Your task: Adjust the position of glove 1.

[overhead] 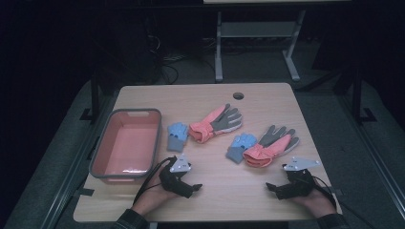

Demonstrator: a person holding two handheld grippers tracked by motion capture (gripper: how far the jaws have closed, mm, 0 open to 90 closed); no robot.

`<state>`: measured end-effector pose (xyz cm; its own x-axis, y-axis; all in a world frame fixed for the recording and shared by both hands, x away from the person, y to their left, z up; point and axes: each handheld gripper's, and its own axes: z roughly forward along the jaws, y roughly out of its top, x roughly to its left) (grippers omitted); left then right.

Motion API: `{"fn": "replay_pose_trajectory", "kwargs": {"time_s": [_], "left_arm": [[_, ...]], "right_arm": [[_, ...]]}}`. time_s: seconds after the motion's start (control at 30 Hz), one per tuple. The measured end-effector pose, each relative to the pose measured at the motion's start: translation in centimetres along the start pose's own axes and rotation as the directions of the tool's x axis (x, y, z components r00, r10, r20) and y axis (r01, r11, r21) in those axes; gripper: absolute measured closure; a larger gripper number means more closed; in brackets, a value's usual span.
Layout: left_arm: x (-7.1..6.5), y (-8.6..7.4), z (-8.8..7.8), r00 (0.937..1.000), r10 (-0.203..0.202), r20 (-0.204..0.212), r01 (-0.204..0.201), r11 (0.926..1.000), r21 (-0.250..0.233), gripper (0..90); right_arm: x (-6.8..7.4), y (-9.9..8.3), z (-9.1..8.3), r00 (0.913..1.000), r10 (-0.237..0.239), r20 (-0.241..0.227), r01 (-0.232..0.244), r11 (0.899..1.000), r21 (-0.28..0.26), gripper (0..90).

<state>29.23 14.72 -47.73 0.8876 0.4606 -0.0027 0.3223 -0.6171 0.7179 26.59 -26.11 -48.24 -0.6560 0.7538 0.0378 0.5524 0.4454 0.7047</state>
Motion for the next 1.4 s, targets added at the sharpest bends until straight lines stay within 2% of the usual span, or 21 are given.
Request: {"fn": "replay_pose_trajectory", "kwargs": {"time_s": [0.23, 0.3, 0.47, 0.67, 0.77, 0.8, 1.0, 1.1, 1.13, 1.27, 1.4], "left_arm": [[0.0, 0.0, 0.0, 1.0, 0.002, -0.001, -0.002, 1.0, 0.0, 12.7], [-0.1, 0.1, 0.0, 0.9999, -0.009, -0.013, 0.009, 0.9999, 0.005, 12.7], [0.0, 0.8, 0.2, 0.9996, -0.02, -0.022, 0.02, 0.9989, 0.042, 13.3], [0.3, 2.0, 0.5, 0.9991, -0.034, -0.026, 0.035, 0.9985, 0.041, 14.0], [0.4, 2.8, 0.6, 0.9992, -0.036, -0.019, 0.036, 0.9991, 0.023, 19.5], [0.5, 3.2, 0.7, 0.9988, -0.048, -0.013, 0.048, 0.9988, 0.009, 21.1], [0.6, 4.3, 1.0, 0.9992, -0.04, -0.003, 0.04, 0.9992, 0.004, 27.8], [0.7, 5.1, 1.4, 0.9993, -0.037, 0.002, 0.037, 0.9993, -0.009, 35.5], [0.7, 5.7, 1.7, 0.9993, -0.036, 0.01, 0.036, 0.9994, 0.003, 40.1], [1.0, 6.7, 2.3, 0.9983, -0.054, 0.023, 0.054, 0.9985, -0.004, 46.1], [1.2, 7.6, 2.7, 0.9986, -0.046, 0.027, 0.046, 0.9989, 0.004, 50.9]], "right_arm": [[0.0, 0.0, 0.0, 1.0, 0.0, 0.0, 0.0, 1.0, -0.001, 2.9], [0.0, 0.0, 0.0, 1.0, 0.001, 0.0, -0.001, 1.0, 0.0, 2.9], [0.0, 0.0, 0.0, 1.0, 0.001, -0.001, -0.001, 1.0, 0.0, 2.9], [0.0, 0.0, 0.0, 1.0, 0.001, -0.001, -0.001, 1.0, -0.001, 2.9], [0.0, 0.0, 0.0, 1.0, 0.0, -0.001, 0.0, 1.0, -0.001, 2.9], [0.0, 0.0, 0.0, 1.0, 0.0, -0.001, 0.0, 1.0, -0.001, 2.9], [0.0, 0.0, 0.0, 1.0, 0.0, 0.0, 0.0, 1.0, -0.001, 2.9], [0.0, 0.0, 0.0, 1.0, 0.001, -0.001, -0.001, 1.0, -0.001, 3.0], [0.0, 0.0, 0.0, 1.0, 0.001, -0.001, -0.001, 1.0, -0.001, 2.9], [0.0, 0.0, 0.0, 1.0, 0.001, -0.001, -0.001, 1.0, -0.001, 3.0], [0.0, 0.0, 0.0, 1.0, 0.001, 0.0, -0.001, 1.0, -0.001, 2.9]]}}
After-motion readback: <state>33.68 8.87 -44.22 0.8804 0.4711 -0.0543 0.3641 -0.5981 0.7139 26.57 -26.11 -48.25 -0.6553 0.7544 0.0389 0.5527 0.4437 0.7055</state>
